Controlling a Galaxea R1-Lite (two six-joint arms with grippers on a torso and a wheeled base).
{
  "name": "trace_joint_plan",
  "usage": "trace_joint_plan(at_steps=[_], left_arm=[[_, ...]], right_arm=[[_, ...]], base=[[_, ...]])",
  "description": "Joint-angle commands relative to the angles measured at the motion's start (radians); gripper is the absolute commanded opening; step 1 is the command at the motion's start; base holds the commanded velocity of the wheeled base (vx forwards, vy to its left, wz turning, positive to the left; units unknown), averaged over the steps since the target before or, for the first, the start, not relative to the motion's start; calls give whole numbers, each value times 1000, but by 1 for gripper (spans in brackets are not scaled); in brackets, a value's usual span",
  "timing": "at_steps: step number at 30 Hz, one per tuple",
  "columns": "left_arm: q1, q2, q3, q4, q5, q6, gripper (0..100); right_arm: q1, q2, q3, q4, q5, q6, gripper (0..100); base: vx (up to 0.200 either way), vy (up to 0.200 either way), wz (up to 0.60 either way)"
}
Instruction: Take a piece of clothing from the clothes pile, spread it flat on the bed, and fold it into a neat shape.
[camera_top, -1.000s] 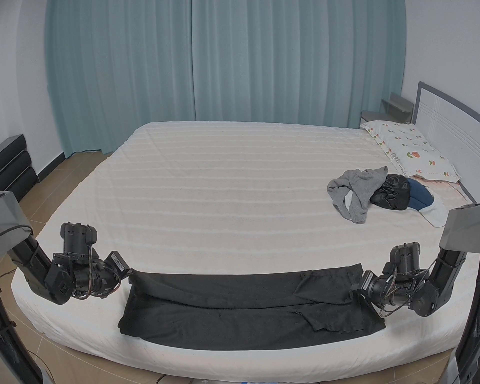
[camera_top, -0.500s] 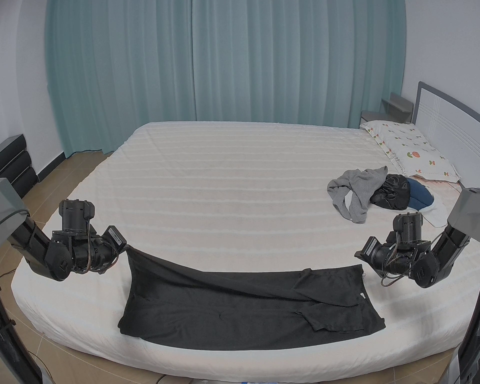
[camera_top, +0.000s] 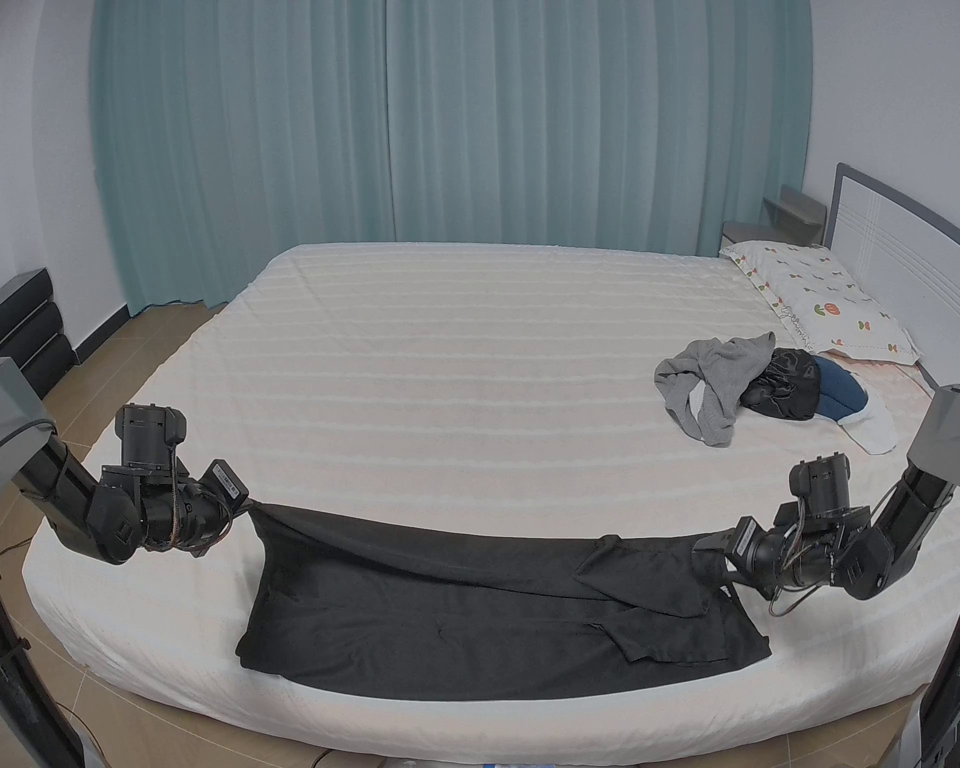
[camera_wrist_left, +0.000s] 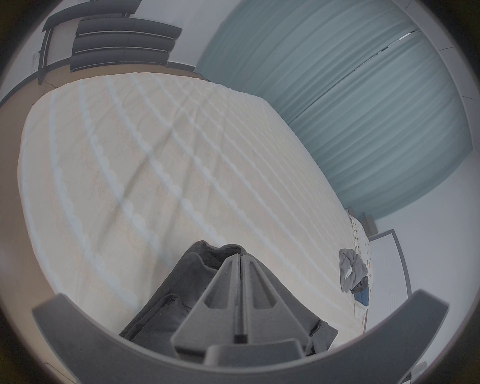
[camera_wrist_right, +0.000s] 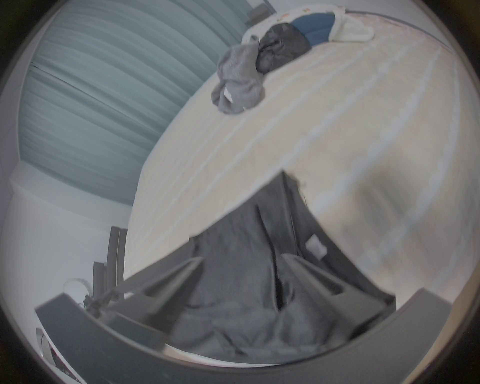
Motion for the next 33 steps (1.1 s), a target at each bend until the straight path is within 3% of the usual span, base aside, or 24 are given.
trace_joint_plan(at_steps=[1,6,23,24,33], left_arm=[[-2,-2,22,0,-2,-2,0],[-5,-3,29,0,-2,-2,0],[-7,-20,41,2,-3,-2,0],[-7,-20,41,2,-3,-2,0],[-7,-23,41,2,-2,-2,0]], right_arm=[[54,-49,99,5,29,12,100],[94,-38,107,5,16,88,100],[95,80,27,-6,-48,102,100],[95,86,21,-6,-48,105,0],[98,84,18,7,-54,105,0]], base=[[0,0,0],[0,0,0],[0,0,0],[0,0,0],[0,0,0]])
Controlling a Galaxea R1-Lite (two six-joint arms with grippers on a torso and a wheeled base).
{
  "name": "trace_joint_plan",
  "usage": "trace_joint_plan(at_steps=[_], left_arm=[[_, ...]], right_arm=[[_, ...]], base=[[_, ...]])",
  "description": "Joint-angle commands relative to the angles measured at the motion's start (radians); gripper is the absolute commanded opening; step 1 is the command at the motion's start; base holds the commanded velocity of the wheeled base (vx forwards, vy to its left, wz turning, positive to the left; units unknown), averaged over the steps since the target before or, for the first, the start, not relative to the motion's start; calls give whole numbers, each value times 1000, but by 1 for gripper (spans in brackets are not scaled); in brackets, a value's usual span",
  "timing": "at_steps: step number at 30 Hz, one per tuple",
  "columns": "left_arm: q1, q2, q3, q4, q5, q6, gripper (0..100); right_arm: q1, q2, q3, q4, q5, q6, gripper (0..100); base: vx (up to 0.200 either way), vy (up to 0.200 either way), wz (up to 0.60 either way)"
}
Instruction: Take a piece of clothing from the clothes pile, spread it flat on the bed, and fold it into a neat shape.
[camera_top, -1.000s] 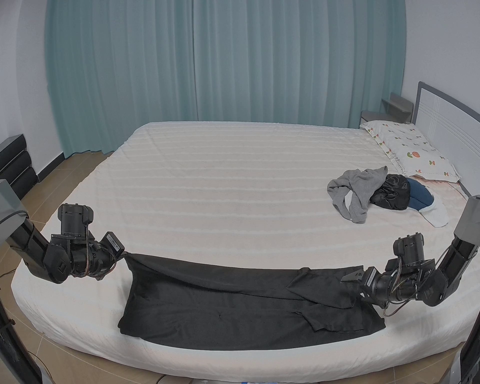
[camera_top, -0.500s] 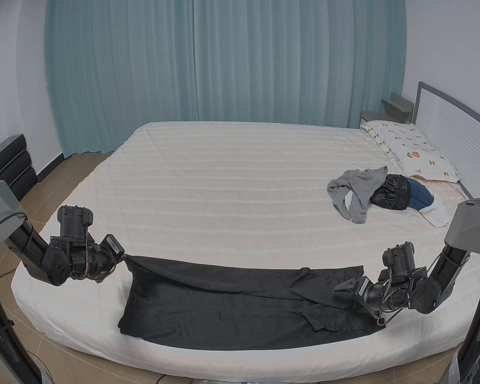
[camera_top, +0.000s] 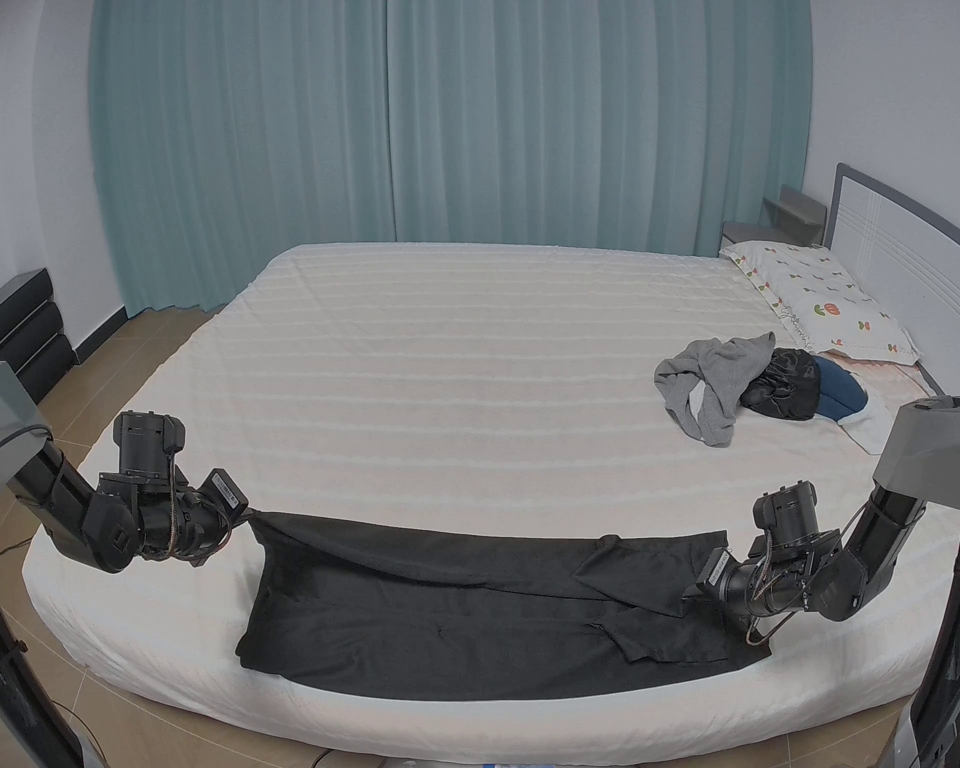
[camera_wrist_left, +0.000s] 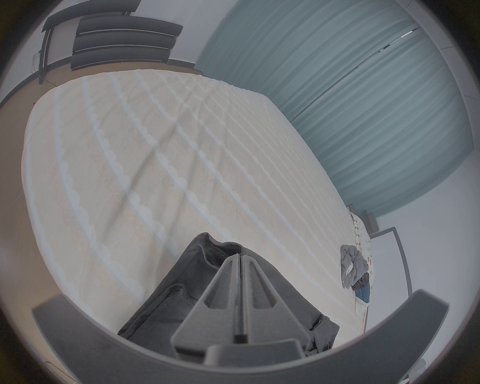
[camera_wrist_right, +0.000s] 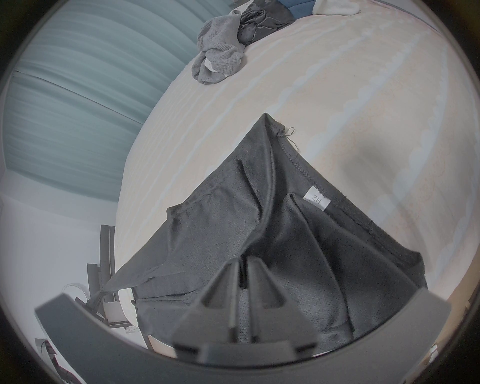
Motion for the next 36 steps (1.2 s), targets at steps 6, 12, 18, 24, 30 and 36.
trace_joint_plan(at_steps=[6,12,18,24,30,36], left_arm=[[0,-2,-20,-2,0,0,0],[0,10,-81,2,3,-3,0],[0,33,-209,-1,6,-26,0],[6,30,-268,-14,5,-63,0],[3,59,-213,-76,3,-62,0],[5,50,-120,-93,-5,-20,0]], right_arm=[[-36,-18,-40,-9,-1,3,0],[-88,-34,-187,8,-20,1,0],[-118,-20,-402,28,-21,3,0],[-134,11,-499,17,-23,4,0],[-135,8,-450,13,-23,6,0],[-137,-8,-344,13,-14,-4,0]], base=[[0,0,0],[0,0,0],[0,0,0],[0,0,0],[0,0,0],[0,0,0]])
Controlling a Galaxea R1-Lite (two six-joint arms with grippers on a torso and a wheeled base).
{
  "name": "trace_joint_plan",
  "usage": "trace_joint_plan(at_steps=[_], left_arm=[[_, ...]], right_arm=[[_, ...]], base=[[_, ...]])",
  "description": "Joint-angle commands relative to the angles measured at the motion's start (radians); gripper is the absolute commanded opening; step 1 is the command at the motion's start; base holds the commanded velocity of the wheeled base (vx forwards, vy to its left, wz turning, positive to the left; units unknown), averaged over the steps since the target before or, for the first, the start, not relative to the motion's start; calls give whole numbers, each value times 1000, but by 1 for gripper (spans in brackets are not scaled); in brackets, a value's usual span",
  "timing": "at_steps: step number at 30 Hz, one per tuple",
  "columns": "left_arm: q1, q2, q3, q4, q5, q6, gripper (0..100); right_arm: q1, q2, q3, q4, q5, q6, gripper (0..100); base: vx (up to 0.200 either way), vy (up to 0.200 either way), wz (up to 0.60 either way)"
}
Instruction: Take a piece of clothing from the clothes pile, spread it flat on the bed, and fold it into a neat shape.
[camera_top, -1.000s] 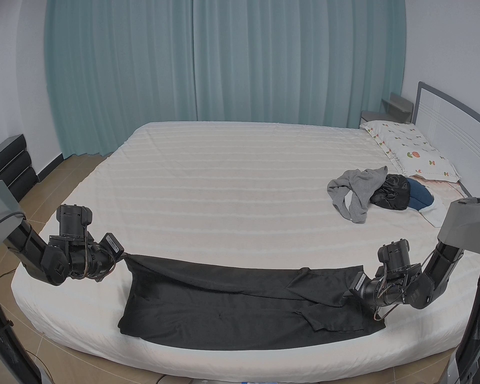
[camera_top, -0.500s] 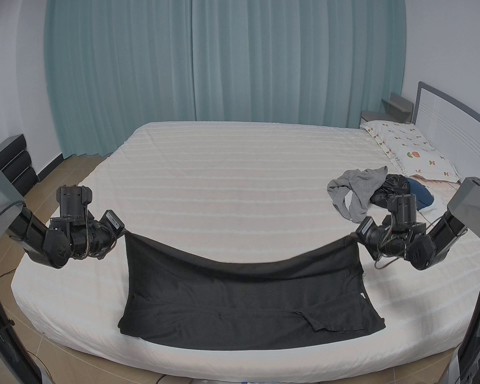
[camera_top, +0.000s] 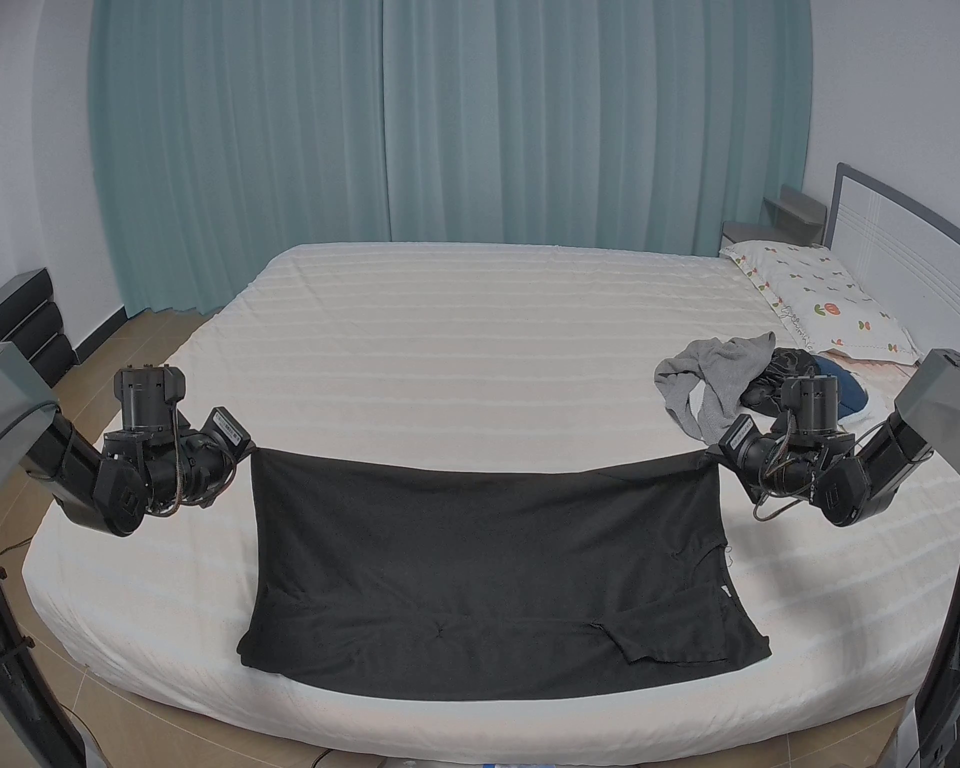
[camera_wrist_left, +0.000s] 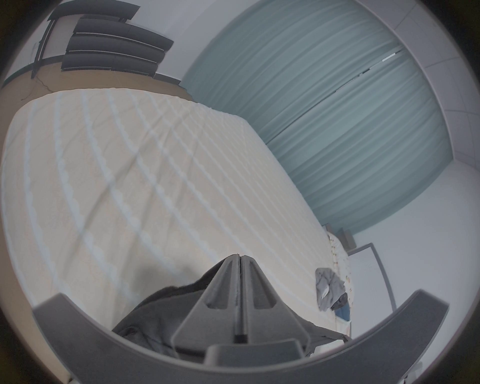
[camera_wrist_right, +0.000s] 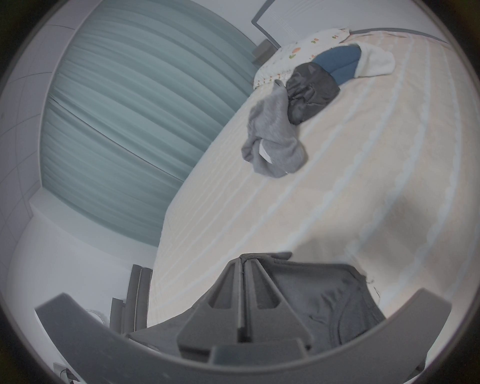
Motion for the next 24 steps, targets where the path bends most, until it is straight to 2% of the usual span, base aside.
trace_joint_plan(at_steps=[1,3,7,11,24], left_arm=[[1,4,50,-6,-5,25,0],[7,2,125,-8,-6,108,0],[7,-1,197,-8,-9,177,0],[6,9,243,-6,-12,228,0],[-3,85,269,3,-12,237,0]], right_arm=[[-1,-11,59,-1,4,-5,0],[-6,-29,143,-36,15,-20,0],[-13,-36,263,-90,63,-86,0],[-15,-20,349,-125,67,-143,0],[-6,50,413,-132,67,-187,0]], base=[[0,0,0],[0,0,0],[0,0,0],[0,0,0],[0,0,0]])
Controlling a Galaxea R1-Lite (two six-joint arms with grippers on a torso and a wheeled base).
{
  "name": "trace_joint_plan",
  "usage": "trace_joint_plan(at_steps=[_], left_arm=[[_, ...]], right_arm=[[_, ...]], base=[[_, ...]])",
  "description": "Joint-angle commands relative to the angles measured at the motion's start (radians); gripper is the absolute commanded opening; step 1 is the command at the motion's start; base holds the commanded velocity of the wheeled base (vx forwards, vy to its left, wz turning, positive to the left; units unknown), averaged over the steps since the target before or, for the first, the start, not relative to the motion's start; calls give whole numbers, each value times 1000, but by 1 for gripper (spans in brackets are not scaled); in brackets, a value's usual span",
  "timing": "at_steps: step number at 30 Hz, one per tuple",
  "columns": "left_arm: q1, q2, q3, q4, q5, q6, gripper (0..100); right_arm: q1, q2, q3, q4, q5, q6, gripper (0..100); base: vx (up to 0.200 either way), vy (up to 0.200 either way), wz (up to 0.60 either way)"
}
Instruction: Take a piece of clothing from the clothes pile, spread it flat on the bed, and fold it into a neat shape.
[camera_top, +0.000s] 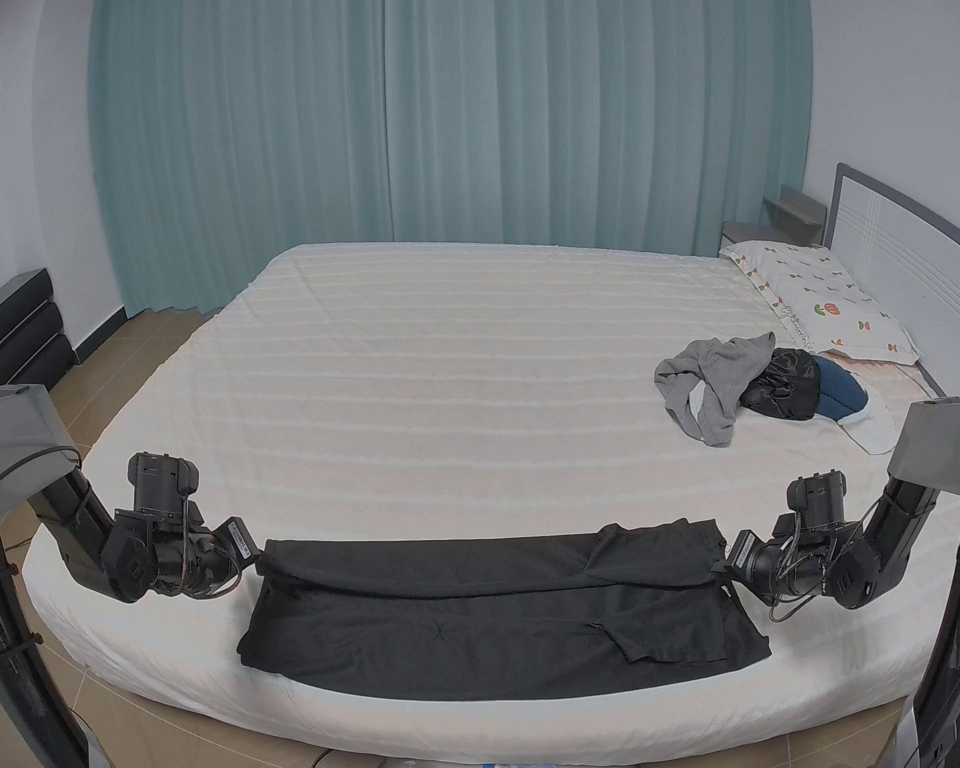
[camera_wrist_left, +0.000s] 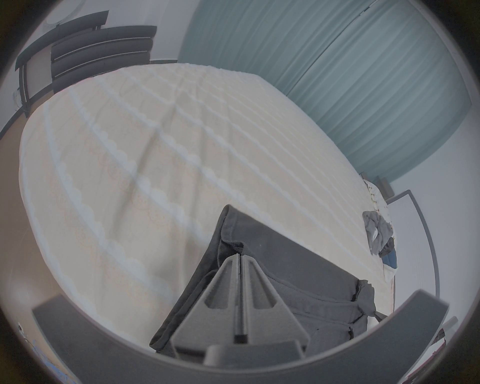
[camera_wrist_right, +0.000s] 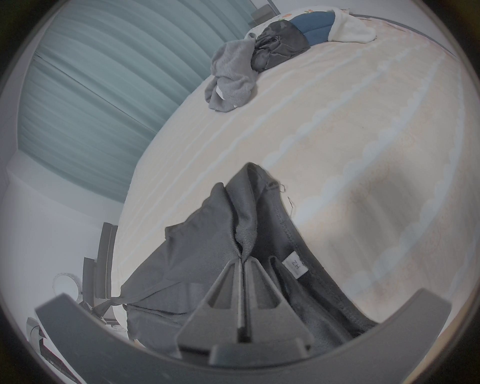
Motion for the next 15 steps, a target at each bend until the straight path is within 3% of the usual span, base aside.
trace_joint_plan(at_steps=[1,3,4,5,6,15], left_arm=[[-1,42,5,1,1,-1,0],[-1,50,3,1,1,-1,0],[-1,52,3,1,1,-1,100],[-1,55,3,1,1,-1,100],[-1,55,5,1,1,-1,100],[16,41,-37,1,-1,-31,100]], right_arm=[[0,29,7,0,1,-1,0],[2,28,8,0,1,-3,0],[2,28,8,2,1,-3,0],[4,28,13,2,1,-3,0],[5,25,16,0,1,-3,100],[-52,-93,-49,11,56,11,100]], base=[[0,0,0],[0,0,0],[0,0,0],[0,0,0],[0,0,0],[0,0,0]])
